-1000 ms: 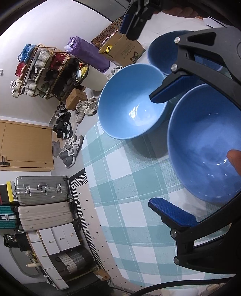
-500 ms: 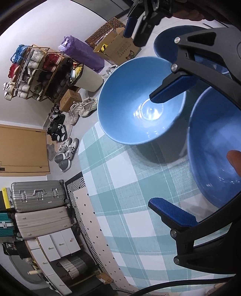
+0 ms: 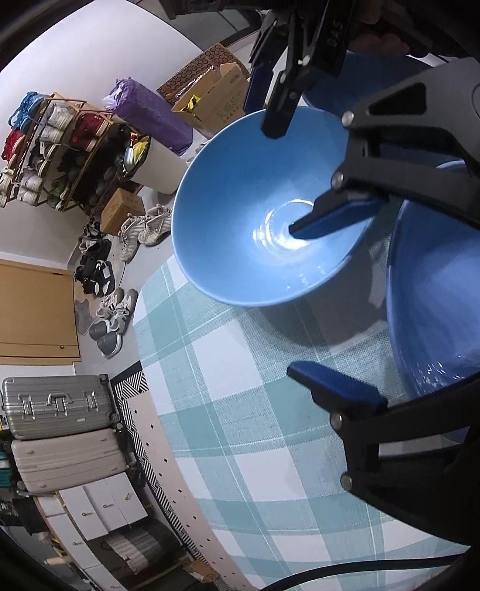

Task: Organize plates and bowls
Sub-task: 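Close the left tool on a blue bowl rim while the right tool grips another bowl rim, then lift the left tool's blue bowl while the right tool lifts its blue bowl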

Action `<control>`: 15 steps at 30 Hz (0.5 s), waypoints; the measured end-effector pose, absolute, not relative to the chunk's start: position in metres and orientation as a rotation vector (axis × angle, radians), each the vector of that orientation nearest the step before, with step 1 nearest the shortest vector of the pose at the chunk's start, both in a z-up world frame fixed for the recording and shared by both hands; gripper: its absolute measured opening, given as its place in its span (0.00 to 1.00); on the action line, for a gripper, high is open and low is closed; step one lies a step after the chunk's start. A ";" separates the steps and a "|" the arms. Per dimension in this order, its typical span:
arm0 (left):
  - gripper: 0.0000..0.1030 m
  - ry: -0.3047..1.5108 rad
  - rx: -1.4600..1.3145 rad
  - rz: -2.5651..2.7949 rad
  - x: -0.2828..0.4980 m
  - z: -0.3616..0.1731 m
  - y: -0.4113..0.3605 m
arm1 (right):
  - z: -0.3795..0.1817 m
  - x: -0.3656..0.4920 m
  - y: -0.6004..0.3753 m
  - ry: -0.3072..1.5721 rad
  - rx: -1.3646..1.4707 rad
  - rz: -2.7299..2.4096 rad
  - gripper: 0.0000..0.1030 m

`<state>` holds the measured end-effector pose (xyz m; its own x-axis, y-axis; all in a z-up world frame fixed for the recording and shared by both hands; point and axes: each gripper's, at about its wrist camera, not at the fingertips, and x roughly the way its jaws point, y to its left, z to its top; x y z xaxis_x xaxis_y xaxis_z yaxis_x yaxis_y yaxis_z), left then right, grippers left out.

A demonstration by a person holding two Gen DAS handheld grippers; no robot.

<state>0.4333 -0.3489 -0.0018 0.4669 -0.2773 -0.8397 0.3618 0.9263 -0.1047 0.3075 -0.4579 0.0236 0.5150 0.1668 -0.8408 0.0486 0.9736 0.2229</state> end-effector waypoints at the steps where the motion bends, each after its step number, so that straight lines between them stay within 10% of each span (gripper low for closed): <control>1: 0.54 1.010 0.095 -0.394 0.434 -0.003 -0.350 | 0.023 0.308 -0.457 1.028 0.228 0.069 0.61; 10: 0.18 1.012 0.088 -0.411 0.435 -0.007 -0.356 | 0.016 0.314 -0.452 1.036 0.201 0.060 0.36; 15: 0.13 0.991 0.108 -0.414 0.433 -0.007 -0.362 | 0.015 0.315 -0.446 1.033 0.166 0.049 0.28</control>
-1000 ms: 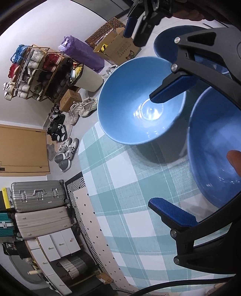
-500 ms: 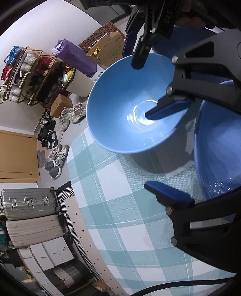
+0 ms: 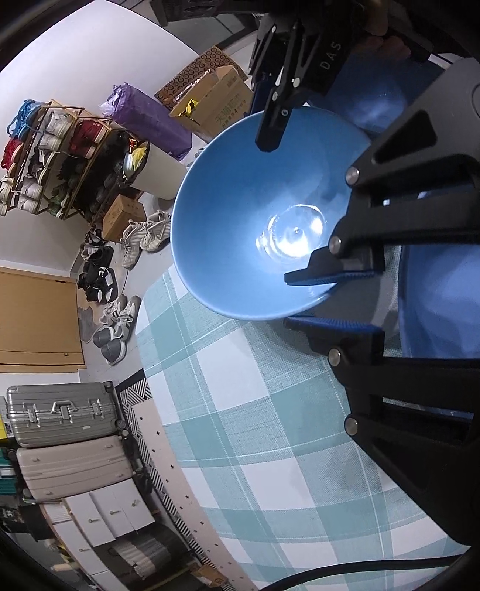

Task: Organize plates and bowls
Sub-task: 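Lift the left tool's blue bowl while the right tool lifts its blue bowl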

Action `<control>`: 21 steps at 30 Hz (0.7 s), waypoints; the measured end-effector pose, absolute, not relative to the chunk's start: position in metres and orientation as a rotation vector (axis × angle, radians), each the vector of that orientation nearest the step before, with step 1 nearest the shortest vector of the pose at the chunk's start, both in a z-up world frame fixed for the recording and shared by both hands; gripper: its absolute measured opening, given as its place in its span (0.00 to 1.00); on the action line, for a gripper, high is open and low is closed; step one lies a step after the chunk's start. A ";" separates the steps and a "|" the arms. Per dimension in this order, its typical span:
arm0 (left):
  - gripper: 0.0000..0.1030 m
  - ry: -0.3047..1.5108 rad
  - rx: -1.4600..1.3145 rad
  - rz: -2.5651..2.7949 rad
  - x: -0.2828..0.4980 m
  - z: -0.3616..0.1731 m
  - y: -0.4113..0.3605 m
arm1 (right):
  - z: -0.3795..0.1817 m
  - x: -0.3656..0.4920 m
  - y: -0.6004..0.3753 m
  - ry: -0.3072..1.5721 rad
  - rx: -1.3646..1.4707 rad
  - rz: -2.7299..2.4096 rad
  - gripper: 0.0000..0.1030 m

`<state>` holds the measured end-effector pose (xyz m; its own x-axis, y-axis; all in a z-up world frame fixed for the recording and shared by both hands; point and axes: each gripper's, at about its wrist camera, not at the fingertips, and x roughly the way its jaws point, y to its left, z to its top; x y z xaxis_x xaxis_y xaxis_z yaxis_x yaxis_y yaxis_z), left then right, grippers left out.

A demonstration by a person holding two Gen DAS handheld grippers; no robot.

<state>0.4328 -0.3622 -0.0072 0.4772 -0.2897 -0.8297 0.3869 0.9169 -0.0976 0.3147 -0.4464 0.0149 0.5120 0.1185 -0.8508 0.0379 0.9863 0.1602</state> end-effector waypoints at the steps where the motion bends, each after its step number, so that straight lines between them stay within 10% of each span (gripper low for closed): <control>1: 0.13 0.987 0.115 -0.411 0.432 -0.007 -0.362 | 0.014 0.315 -0.447 1.033 0.165 0.047 0.28; 21: 0.13 0.923 0.094 -0.410 0.419 0.019 -0.356 | 0.031 0.304 -0.444 0.998 0.158 0.048 0.26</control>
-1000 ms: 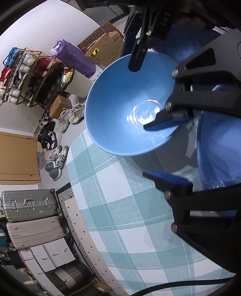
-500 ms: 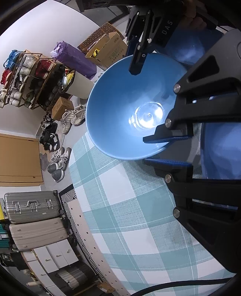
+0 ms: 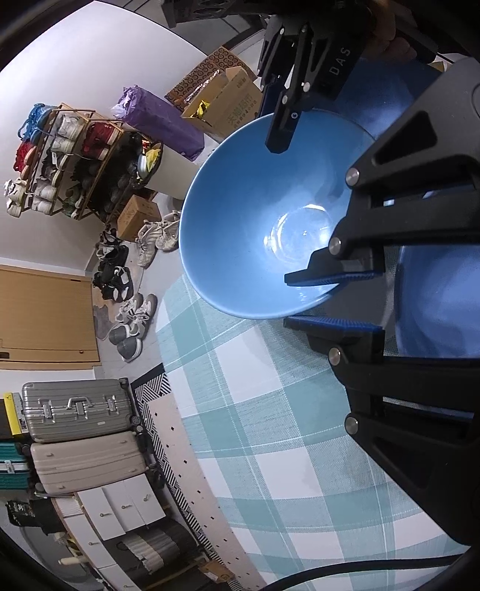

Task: Organize plates and bowls
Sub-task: 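Lift the left tool's blue bowl while the right tool lifts its blue bowl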

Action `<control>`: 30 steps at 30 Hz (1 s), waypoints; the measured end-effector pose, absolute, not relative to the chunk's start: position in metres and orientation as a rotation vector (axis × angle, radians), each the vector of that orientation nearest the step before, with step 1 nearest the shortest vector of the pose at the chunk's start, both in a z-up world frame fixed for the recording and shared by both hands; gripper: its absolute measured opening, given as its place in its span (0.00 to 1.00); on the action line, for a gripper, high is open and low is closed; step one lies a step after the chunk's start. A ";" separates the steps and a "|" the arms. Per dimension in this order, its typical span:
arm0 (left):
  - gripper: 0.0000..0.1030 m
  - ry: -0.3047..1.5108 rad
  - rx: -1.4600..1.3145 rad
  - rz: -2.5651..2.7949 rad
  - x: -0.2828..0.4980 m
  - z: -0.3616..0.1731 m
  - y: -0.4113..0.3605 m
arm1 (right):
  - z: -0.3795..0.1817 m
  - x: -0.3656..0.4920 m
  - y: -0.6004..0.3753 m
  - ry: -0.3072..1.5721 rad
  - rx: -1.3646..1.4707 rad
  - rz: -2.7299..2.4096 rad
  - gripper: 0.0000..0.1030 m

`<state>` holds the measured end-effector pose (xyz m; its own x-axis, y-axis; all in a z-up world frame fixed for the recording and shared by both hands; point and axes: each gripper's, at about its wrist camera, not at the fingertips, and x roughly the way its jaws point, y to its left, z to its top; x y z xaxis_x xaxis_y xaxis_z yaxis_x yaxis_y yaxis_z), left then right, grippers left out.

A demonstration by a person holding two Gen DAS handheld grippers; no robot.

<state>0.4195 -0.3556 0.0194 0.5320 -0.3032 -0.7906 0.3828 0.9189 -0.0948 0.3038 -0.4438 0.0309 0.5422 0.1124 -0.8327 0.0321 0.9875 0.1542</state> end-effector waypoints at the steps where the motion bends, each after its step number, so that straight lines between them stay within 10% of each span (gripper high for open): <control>1: 0.13 0.916 0.092 -0.408 0.416 0.023 -0.354 | 0.034 0.302 -0.442 0.993 0.154 0.050 0.26; 30: 0.13 0.776 0.084 -0.406 0.302 0.143 -0.336 | 0.134 0.224 -0.414 0.846 0.100 0.066 0.26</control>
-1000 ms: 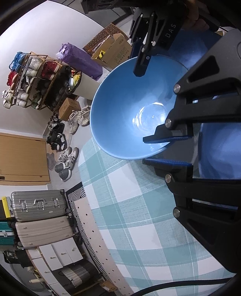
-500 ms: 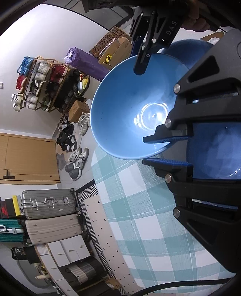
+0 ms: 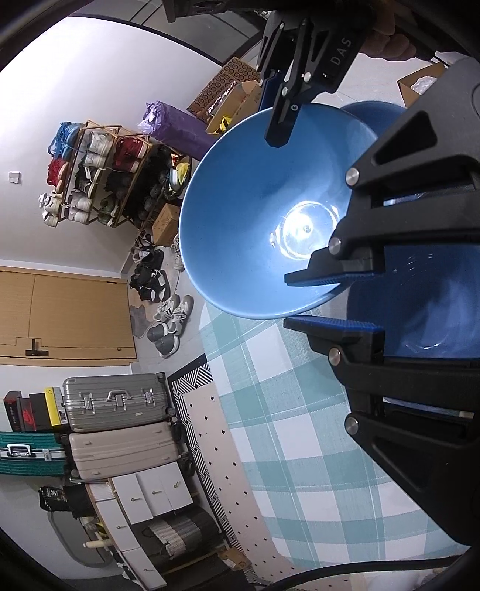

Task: Organize plates and bowls
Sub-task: 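Lift the left tool's blue bowl while the right tool lifts its blue bowl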

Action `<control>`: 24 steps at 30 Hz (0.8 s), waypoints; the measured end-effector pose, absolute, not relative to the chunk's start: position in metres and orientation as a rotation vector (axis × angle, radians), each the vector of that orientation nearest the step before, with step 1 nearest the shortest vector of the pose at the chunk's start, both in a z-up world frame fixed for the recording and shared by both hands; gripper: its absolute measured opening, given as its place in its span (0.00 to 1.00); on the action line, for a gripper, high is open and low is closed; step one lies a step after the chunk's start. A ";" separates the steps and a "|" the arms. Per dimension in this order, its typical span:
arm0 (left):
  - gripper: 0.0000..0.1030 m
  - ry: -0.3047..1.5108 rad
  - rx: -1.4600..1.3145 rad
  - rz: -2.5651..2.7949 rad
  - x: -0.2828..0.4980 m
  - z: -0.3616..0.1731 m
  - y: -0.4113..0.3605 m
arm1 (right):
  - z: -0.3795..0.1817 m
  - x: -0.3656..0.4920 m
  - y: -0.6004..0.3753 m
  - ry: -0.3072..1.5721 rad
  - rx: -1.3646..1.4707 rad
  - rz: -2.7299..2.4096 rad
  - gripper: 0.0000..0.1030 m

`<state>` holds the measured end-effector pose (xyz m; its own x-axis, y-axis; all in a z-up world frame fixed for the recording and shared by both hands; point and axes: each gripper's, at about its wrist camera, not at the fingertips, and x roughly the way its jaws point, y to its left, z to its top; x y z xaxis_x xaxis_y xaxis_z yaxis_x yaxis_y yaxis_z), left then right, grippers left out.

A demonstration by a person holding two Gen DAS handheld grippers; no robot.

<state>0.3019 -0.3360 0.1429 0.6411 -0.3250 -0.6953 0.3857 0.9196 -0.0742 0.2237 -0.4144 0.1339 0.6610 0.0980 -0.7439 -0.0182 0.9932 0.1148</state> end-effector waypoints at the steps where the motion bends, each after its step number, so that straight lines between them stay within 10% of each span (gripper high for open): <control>1: 0.13 0.772 0.083 -0.406 0.296 0.147 -0.335 | 0.136 0.221 -0.413 0.843 0.098 0.066 0.26; 24: 0.13 0.719 0.065 -0.371 0.194 0.207 -0.292 | 0.174 0.158 -0.362 0.788 0.069 0.107 0.26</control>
<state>0.1942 -0.2917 0.2065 0.6903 -0.3091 -0.6542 0.3533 0.9330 -0.0682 0.1576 -0.3623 0.1745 0.7003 0.1214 -0.7034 -0.0699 0.9924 0.1018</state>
